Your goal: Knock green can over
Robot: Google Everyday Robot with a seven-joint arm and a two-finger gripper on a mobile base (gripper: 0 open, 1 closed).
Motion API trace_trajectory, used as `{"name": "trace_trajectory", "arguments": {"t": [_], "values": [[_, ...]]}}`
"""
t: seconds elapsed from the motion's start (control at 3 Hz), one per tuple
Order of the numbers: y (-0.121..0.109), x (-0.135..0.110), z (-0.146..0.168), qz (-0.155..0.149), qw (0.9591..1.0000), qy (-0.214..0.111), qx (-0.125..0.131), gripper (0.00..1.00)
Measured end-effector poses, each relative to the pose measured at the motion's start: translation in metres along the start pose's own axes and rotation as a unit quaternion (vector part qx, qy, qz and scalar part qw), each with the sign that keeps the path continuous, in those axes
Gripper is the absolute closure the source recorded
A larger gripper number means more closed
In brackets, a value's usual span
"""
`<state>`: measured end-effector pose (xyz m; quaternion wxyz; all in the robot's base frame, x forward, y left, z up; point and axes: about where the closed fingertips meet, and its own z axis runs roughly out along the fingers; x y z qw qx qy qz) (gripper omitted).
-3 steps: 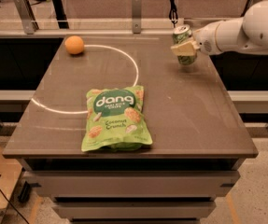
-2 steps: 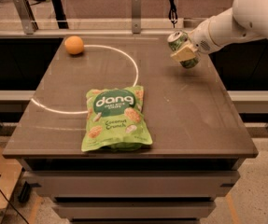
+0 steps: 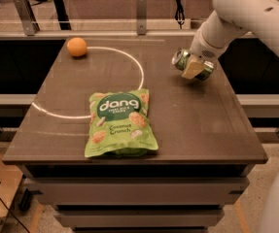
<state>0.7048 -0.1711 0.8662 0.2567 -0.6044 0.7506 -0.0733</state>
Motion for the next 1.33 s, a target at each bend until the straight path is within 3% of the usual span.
{"name": "trace_trajectory", "arguments": {"t": [0.33,0.67,1.0,1.33], "values": [[0.0117,0.0032,0.0023,-0.024,0.9991,0.031,-0.013,0.31],[0.0191,0.0036,0.0019,-0.034,0.9984,0.039,-0.021,0.08],[0.0195,0.0034,0.003,-0.034,0.9984,0.039,-0.022,0.0],[0.0195,0.0034,0.0031,-0.034,0.9984,0.039,-0.022,0.0]]}}
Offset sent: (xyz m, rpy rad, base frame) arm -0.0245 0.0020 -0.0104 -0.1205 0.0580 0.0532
